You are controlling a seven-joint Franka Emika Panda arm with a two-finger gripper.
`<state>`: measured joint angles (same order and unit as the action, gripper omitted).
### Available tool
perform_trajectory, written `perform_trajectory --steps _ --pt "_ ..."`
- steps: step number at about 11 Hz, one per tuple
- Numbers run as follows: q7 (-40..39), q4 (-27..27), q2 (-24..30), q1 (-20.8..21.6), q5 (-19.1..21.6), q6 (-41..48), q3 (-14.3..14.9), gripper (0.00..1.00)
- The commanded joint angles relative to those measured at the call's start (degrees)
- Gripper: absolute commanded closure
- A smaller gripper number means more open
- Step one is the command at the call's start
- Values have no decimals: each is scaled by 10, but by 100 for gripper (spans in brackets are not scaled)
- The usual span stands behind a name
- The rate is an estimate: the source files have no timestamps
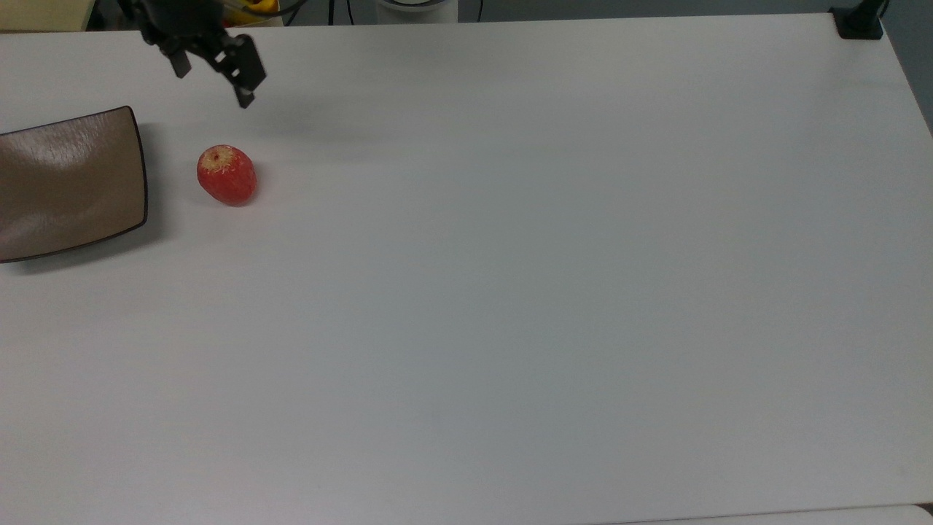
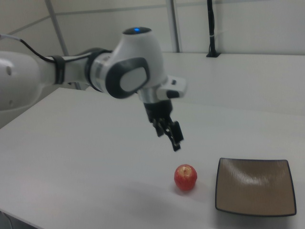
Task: Apples placed on a ceramic plate
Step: 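Move the open gripper over the red apple and lower onto it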
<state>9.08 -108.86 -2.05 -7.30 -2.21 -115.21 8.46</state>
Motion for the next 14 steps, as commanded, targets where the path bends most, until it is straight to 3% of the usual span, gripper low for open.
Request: perform_trajectory --steps 1,6,14 --pt "13 -6 -31 -18 12 -45 0 0" --pt "13 -6 -98 -14 5 -109 -5 0" --pt "-10 -6 -135 -15 -6 -119 -5 0"
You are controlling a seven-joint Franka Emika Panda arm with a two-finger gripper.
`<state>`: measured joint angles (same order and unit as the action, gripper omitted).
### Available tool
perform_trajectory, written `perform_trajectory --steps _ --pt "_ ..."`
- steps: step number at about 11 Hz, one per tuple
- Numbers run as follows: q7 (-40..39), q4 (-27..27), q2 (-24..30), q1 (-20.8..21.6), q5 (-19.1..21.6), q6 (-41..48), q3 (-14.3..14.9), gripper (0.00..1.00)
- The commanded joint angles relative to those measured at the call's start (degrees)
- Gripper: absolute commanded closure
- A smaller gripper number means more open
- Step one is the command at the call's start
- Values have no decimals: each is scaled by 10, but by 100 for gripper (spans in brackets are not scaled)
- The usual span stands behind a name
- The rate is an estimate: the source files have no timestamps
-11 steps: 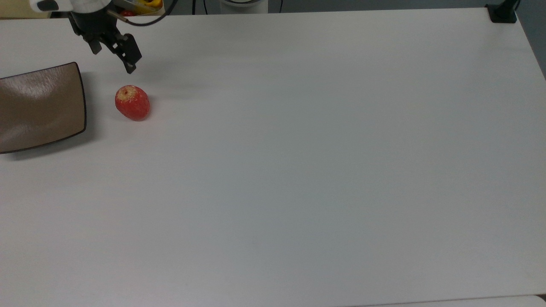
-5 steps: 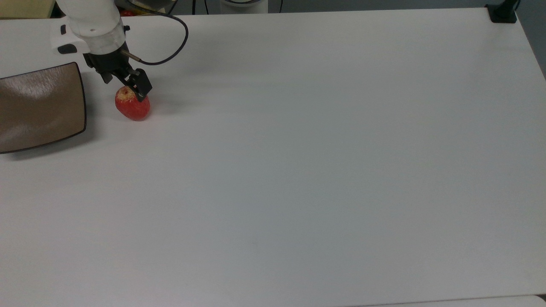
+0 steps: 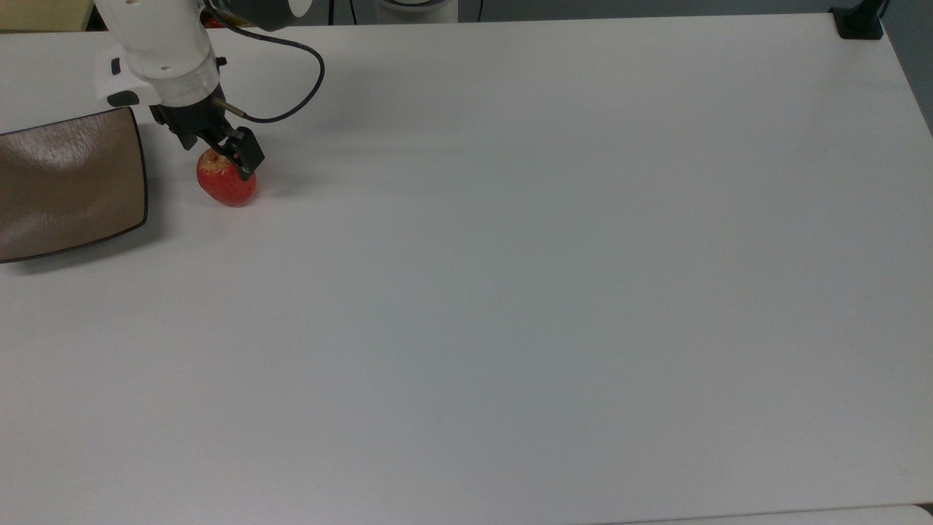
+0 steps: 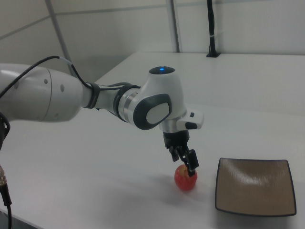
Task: Apples placed on a ceramic plate
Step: 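Close the gripper around the red apple and lift it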
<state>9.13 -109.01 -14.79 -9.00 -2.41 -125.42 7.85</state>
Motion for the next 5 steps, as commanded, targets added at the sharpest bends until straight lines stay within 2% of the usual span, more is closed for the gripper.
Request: perform_trajectory --steps 1,5 --pt "-10 -5 -9 2 -4 -17 0 0" --pt "-10 -5 -22 1 -9 -36 -1 0"
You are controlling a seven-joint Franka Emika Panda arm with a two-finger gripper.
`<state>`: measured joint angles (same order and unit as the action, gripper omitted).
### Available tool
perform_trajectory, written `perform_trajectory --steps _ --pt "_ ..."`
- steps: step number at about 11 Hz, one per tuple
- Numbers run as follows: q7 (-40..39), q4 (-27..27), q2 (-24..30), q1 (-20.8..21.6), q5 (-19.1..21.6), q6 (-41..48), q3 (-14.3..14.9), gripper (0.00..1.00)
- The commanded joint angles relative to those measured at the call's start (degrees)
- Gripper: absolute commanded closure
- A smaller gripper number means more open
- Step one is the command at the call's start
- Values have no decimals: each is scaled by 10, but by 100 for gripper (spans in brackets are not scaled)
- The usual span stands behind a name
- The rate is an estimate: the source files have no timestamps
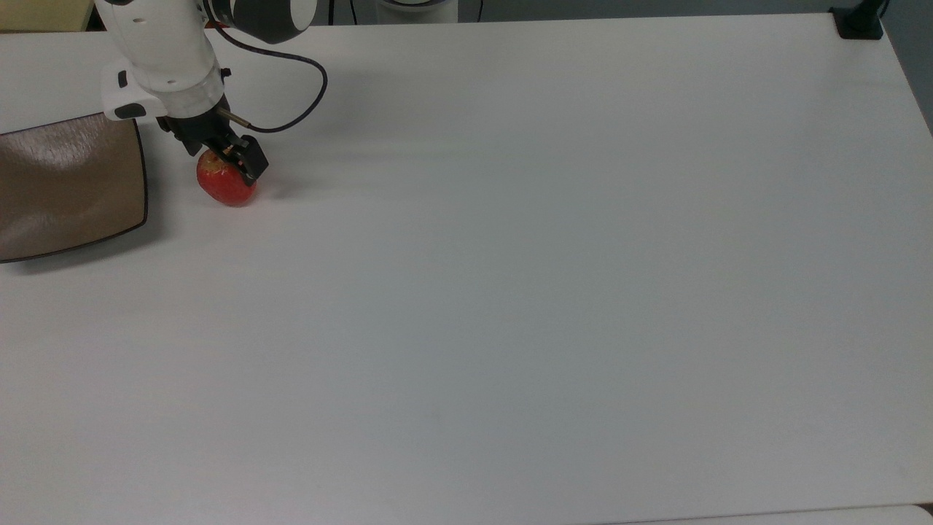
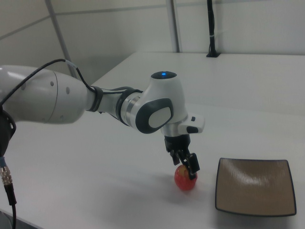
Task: Apples placed on a ceramic plate
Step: 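Close the gripper around the red apple and lift it, then carry the apple over the brown square plate and lower it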
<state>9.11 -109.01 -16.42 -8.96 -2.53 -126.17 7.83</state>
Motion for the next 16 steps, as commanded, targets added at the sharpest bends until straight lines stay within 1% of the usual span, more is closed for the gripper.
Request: perform_trajectory --steps 1,2,3,6,7,8,10,12,14,15,16 --pt "-10 -5 -9 1 -9 -29 -1 4" --pt "-9 -5 -9 0 -11 -29 -1 30" --pt "-9 -5 -9 1 -11 -29 -1 35" --pt "-8 -4 -6 2 -12 -27 -2 40" --pt "-2 0 -3 2 -12 -22 -7 40" --pt "-1 0 5 -2 -12 -22 -18 40" --pt "-1 2 31 -4 -12 -21 -19 39" --pt "-1 18 49 -20 -12 -21 -19 39" --pt "-2 32 49 -39 -12 -29 -12 39" --pt "-8 35 48 -47 -15 -39 1 39" --pt "-8 38 45 -56 -17 -68 10 39"
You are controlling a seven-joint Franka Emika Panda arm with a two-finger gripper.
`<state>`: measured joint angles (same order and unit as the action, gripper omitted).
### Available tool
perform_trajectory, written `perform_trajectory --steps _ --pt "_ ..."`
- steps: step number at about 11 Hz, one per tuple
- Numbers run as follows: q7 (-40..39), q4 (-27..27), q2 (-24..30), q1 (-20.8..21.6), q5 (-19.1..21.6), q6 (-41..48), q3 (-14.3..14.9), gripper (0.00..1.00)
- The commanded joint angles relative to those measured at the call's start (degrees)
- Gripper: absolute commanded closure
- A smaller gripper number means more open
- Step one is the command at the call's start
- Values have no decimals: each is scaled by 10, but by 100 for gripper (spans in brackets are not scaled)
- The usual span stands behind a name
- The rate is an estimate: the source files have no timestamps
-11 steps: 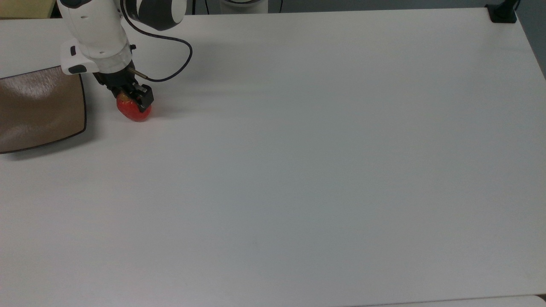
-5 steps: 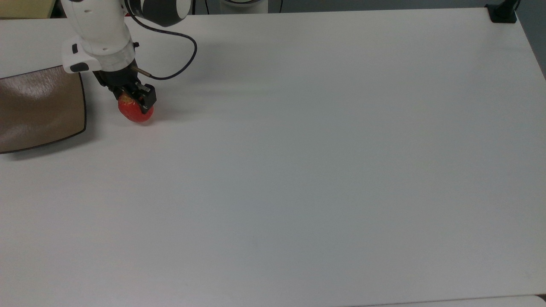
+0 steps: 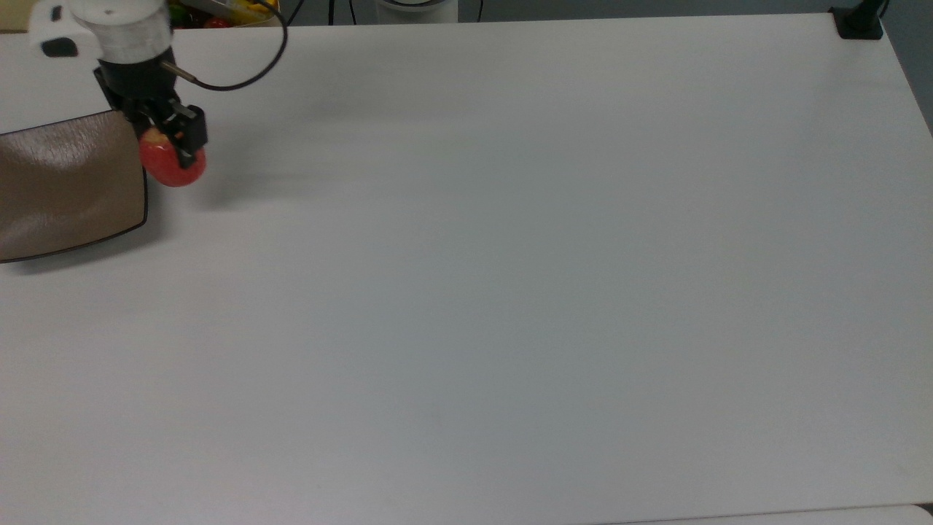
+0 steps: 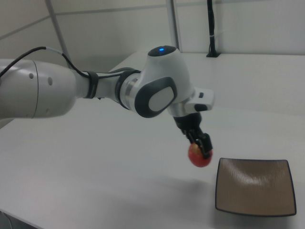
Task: Apples placed on a ceramic plate
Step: 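Carry the apple over the brown square plate and lower it, then open the gripper to release the apple onto the plate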
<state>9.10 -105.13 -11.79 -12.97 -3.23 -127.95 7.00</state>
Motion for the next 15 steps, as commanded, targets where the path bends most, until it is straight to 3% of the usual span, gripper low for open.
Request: perform_trajectory --steps 1,3,4,12,15 --pt "-8 0 -10 -34 -10 -76 20 37" --pt "-9 0 -24 -56 -10 -111 20 30" --pt "-11 -1 -25 -56 -13 -111 20 0" --pt "-10 -2 -24 -46 -22 -91 16 0" --pt "-51 -3 24 -25 -23 38 7 0"
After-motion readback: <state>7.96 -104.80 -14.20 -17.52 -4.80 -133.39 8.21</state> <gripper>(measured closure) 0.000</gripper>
